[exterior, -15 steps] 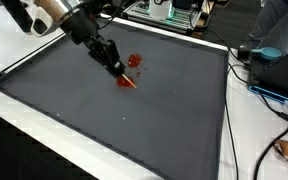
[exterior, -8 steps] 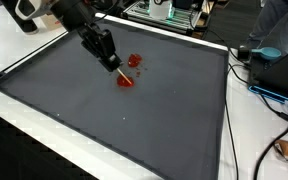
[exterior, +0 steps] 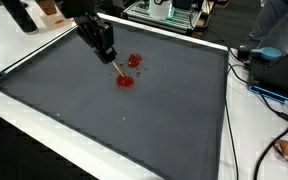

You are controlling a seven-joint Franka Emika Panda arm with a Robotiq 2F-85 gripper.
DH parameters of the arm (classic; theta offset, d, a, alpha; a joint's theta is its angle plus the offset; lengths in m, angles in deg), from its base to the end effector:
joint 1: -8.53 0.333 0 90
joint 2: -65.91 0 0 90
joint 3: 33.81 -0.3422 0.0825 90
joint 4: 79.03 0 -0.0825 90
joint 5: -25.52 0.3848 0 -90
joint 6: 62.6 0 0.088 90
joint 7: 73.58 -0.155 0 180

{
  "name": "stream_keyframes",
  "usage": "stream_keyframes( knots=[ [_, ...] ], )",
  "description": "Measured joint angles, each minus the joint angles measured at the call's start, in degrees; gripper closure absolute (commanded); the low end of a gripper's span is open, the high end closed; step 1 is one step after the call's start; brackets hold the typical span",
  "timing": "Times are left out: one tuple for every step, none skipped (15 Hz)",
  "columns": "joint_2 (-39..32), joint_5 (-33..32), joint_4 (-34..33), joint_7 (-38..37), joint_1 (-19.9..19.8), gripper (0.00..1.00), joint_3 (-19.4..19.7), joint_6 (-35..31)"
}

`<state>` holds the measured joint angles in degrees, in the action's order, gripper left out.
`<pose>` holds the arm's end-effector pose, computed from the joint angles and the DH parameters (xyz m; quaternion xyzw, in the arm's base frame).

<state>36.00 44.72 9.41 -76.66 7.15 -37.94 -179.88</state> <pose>0.7059 0.0594 0.3285 -0.9825 0.0851 0.0176 0.1646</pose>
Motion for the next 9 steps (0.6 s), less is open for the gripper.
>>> stream_keyframes(
  knots=[
    [0.3,-1.2,0.0,-0.7,0.4,0.97,0.2,0.2],
    [0.5,-2.3,0.0,-1.4,0.8,0.97,0.4,0.4],
    [0.7,-3.4,0.0,-2.1,1.1,0.97,0.5,0.5],
    [0.9,-4.4,0.0,-2.7,1.5,0.97,0.7,0.5],
    [1.1,-5.3,0.0,-3.3,1.8,0.97,0.9,0.6],
    [1.3,-6.1,0.0,-3.8,2.2,0.97,1.1,0.6],
    [1.5,-7.0,0.0,-4.3,2.5,0.97,1.2,0.7],
    [1.6,-7.8,0.0,-4.8,2.7,0.97,1.3,0.8],
    [1.8,-8.5,0.0,-5.2,3.0,0.97,1.5,0.9]
  ],
)
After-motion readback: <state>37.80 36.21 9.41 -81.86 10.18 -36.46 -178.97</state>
